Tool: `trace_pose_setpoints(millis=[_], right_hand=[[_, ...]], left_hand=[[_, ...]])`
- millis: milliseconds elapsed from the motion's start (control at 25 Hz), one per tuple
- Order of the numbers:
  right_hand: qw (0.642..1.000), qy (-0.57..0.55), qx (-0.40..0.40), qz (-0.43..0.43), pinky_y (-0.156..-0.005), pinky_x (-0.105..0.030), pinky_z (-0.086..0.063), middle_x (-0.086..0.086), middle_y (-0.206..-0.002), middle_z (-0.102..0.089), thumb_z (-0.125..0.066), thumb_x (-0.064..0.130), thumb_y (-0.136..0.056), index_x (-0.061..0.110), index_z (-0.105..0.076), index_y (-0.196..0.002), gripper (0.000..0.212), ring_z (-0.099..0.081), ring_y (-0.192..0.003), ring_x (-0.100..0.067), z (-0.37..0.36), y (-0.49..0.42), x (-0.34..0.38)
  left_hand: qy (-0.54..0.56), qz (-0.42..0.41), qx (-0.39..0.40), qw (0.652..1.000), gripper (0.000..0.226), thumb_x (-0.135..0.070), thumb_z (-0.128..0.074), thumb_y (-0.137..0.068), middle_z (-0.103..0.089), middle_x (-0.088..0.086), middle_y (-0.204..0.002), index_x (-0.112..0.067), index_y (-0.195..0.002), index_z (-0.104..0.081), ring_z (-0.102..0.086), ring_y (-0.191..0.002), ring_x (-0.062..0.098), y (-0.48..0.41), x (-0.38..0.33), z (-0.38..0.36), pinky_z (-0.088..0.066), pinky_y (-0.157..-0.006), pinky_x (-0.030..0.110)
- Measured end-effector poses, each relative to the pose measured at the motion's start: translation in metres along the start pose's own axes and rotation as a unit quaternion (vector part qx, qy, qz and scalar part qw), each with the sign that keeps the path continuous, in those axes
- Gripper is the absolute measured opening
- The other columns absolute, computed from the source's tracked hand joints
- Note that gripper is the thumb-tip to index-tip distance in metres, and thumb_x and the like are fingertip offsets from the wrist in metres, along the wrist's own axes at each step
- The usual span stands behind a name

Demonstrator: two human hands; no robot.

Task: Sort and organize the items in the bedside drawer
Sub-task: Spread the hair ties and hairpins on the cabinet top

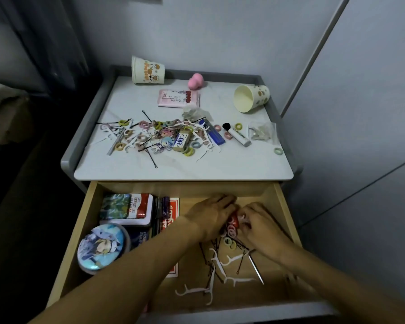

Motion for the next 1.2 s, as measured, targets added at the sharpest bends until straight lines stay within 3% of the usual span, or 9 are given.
trace_pose_setpoints(millis=[200, 280, 400, 480, 640, 760, 880, 1080, 1200], right_hand=[[0.988, 0.125, 0.064, -0.063, -0.102, -0.032, -0.041, -0.007, -0.140, -0.039, -0.061, 0.035, -0.091, 0.021, -0.036, -0.141, 0.058, -0.044, -0.126, -0.023, 0.010, 0.027, 0.010], [0.974, 0.170, 0.114, -0.101, -0.108, -0.039, -0.038, -0.011, -0.145, -0.030, -0.065, 0.054, -0.083, 0.019, -0.024, -0.147, 0.084, -0.035, -0.133, -0.029, 0.002, 0.028, 0.012], [0.973, 0.145, 0.166, -0.074, -0.115, -0.047, -0.028, -0.008, -0.151, -0.010, -0.071, 0.066, -0.070, 0.026, -0.010, -0.152, 0.110, -0.013, -0.141, -0.031, -0.007, 0.025, 0.009], [0.975, 0.091, 0.201, -0.042, -0.118, -0.048, -0.023, 0.004, -0.152, -0.001, -0.075, 0.062, -0.067, 0.036, -0.009, -0.152, 0.111, -0.003, -0.143, -0.026, -0.008, 0.026, 0.007], [0.972, 0.093, 0.217, 0.002, -0.117, -0.048, -0.024, 0.013, -0.147, -0.001, -0.079, 0.064, -0.059, 0.044, -0.009, -0.149, 0.116, -0.007, -0.141, -0.022, -0.010, 0.031, 0.007], [0.961, 0.184, 0.206, 0.027, -0.117, -0.052, -0.022, 0.008, -0.152, 0.002, -0.075, 0.071, -0.057, 0.039, 0.006, -0.152, 0.129, -0.007, -0.142, -0.028, -0.013, 0.033, 0.007], [0.940, 0.271, 0.200, 0.055, -0.116, -0.053, -0.022, 0.001, -0.157, 0.007, -0.071, 0.069, -0.067, 0.034, 0.013, -0.153, 0.126, -0.007, -0.142, -0.034, -0.011, 0.035, 0.009], [0.957, 0.222, 0.180, 0.055, -0.111, -0.050, -0.034, 0.000, -0.149, -0.004, -0.085, 0.053, -0.058, 0.041, -0.006, -0.149, 0.121, -0.020, -0.136, -0.030, -0.014, 0.033, 0.008], [0.964, 0.190, 0.163, 0.084, -0.108, -0.045, -0.039, 0.002, -0.141, -0.019, -0.085, 0.044, -0.064, 0.040, -0.020, -0.145, 0.103, -0.028, -0.131, -0.024, -0.012, 0.023, 0.010]], left_hand=[[-0.061, 0.015, 0.005, 0.998, 0.072, -0.020, -0.059, -0.091, -0.022, 0.009, -0.155, -0.026, -0.153, -0.023, -0.024, -0.141, 0.030, 0.022, 0.002, 0.006, -0.035, -0.111, 0.040], [-0.066, 0.022, 0.028, 0.997, 0.074, -0.019, -0.059, -0.091, -0.020, 0.010, -0.156, -0.027, -0.154, -0.020, -0.027, -0.139, 0.032, 0.034, 0.002, 0.013, -0.039, -0.107, 0.042], [-0.053, 0.040, 0.056, 0.996, 0.072, -0.023, -0.061, -0.090, -0.030, 0.012, -0.150, -0.026, -0.151, -0.023, -0.040, -0.129, 0.033, 0.049, -0.001, 0.018, -0.046, -0.098, 0.043], [-0.036, 0.044, 0.074, 0.996, 0.071, -0.030, -0.063, -0.089, -0.034, 0.012, -0.146, -0.025, -0.148, -0.025, -0.045, -0.125, 0.033, 0.058, -0.004, 0.021, -0.047, -0.095, 0.043], [-0.034, 0.036, 0.114, 0.992, 0.091, -0.045, -0.070, -0.083, -0.022, 0.011, -0.150, -0.026, -0.152, -0.014, -0.037, -0.131, 0.032, 0.075, -0.009, 0.024, -0.042, -0.102, 0.044], [-0.094, 0.038, 0.123, 0.987, 0.093, -0.034, -0.067, -0.088, -0.005, 0.011, -0.156, -0.023, -0.155, -0.003, -0.024, -0.137, 0.037, 0.085, -0.024, 0.017, -0.038, -0.106, 0.046], [-0.113, 0.039, 0.110, 0.987, 0.087, -0.023, -0.060, -0.093, 0.002, 0.014, -0.157, -0.020, -0.155, 0.001, -0.024, -0.136, 0.041, 0.083, -0.032, 0.008, -0.040, -0.106, 0.047], [-0.072, 0.034, 0.105, 0.991, 0.091, -0.024, -0.069, -0.087, -0.015, 0.018, -0.151, -0.019, -0.153, -0.007, -0.042, -0.124, 0.036, 0.083, -0.027, 0.009, -0.045, -0.101, 0.043], [-0.029, 0.037, 0.074, 0.996, 0.084, -0.025, -0.069, -0.088, -0.028, 0.016, -0.147, -0.015, -0.152, -0.016, -0.051, -0.117, 0.032, 0.079, -0.022, 0.007, -0.046, -0.100, 0.040]])
Point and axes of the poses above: each hand's wrist, its own y-axis away from the middle knuckle, its own z-axis out of the back of the hand, x = y × z, the point moved 1 cm from there along -y, towards the middle knuckle
